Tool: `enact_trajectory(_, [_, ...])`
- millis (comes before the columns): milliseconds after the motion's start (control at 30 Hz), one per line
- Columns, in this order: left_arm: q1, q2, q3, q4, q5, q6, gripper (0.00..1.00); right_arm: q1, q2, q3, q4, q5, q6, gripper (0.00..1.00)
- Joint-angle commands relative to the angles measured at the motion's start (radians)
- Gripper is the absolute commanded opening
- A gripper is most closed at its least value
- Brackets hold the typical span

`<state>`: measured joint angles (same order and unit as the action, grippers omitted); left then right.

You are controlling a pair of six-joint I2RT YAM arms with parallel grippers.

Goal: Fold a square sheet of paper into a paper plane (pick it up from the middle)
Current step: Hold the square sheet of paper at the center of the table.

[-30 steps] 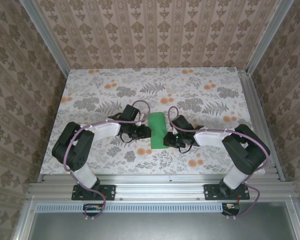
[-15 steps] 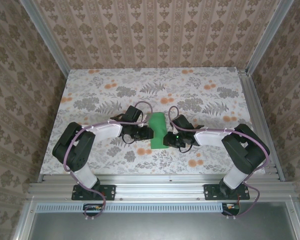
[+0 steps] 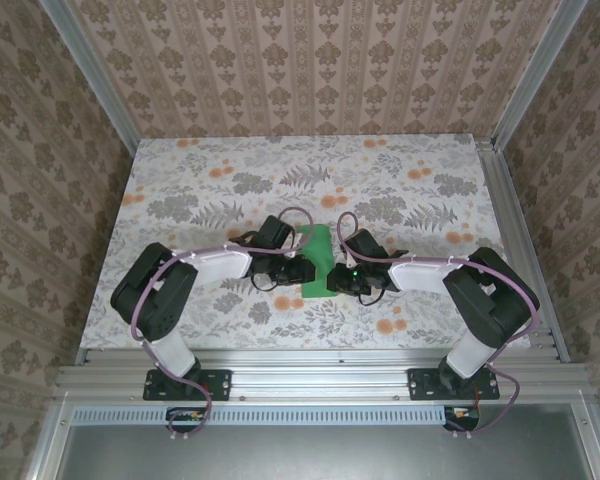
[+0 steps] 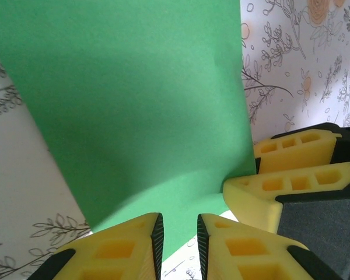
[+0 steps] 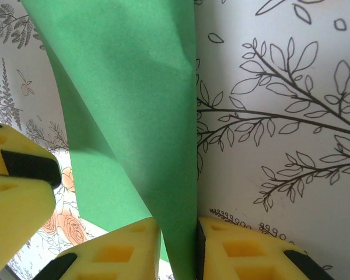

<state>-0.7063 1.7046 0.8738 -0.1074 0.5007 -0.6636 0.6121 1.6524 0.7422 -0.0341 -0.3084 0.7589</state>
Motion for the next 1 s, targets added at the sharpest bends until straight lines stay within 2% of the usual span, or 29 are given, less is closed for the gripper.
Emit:
enact_trajectory(0, [-0.014, 0.009, -0.026, 0.02, 0.018, -0.023, 0.25, -0.003, 0.036, -0.012, -0.054, 0.014, -0.015, 0.26])
enact_trajectory(367, [-0.028, -0.004, -0.064, 0.007, -0.002, -0.021, 0.24, -0.004, 0.033, -0.019, -0.053, 0.016, -0.01, 0.24])
enact_trajectory(700, [-0.039, 0.055, -0.071, 0.006, -0.018, -0.002, 0.24, -0.004, 0.026, -0.018, -0.051, 0.012, -0.005, 0.25])
enact_trajectory(967, [-0.039, 0.116, -0.087, -0.03, -0.056, 0.037, 0.24, -0.008, -0.014, -0.005, -0.1, 0.031, -0.022, 0.32])
